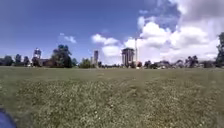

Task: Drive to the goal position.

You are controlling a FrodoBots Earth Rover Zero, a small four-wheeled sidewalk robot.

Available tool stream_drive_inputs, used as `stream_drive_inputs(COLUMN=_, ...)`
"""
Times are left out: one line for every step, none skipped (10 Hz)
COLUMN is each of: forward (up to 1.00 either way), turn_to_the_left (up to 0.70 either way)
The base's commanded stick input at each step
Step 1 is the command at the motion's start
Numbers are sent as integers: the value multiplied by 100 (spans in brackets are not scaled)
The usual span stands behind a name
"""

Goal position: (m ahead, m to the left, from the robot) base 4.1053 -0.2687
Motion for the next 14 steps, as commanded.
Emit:
stream_drive_inputs(forward=70, turn_to_the_left=0)
stream_drive_inputs(forward=70, turn_to_the_left=0)
stream_drive_inputs(forward=70, turn_to_the_left=0)
stream_drive_inputs(forward=70, turn_to_the_left=0)
stream_drive_inputs(forward=70, turn_to_the_left=0)
stream_drive_inputs(forward=70, turn_to_the_left=0)
stream_drive_inputs(forward=70, turn_to_the_left=0)
stream_drive_inputs(forward=70, turn_to_the_left=0)
stream_drive_inputs(forward=70, turn_to_the_left=0)
stream_drive_inputs(forward=70, turn_to_the_left=0)
stream_drive_inputs(forward=70, turn_to_the_left=0)
stream_drive_inputs(forward=70, turn_to_the_left=0)
stream_drive_inputs(forward=70, turn_to_the_left=0)
stream_drive_inputs(forward=70, turn_to_the_left=0)
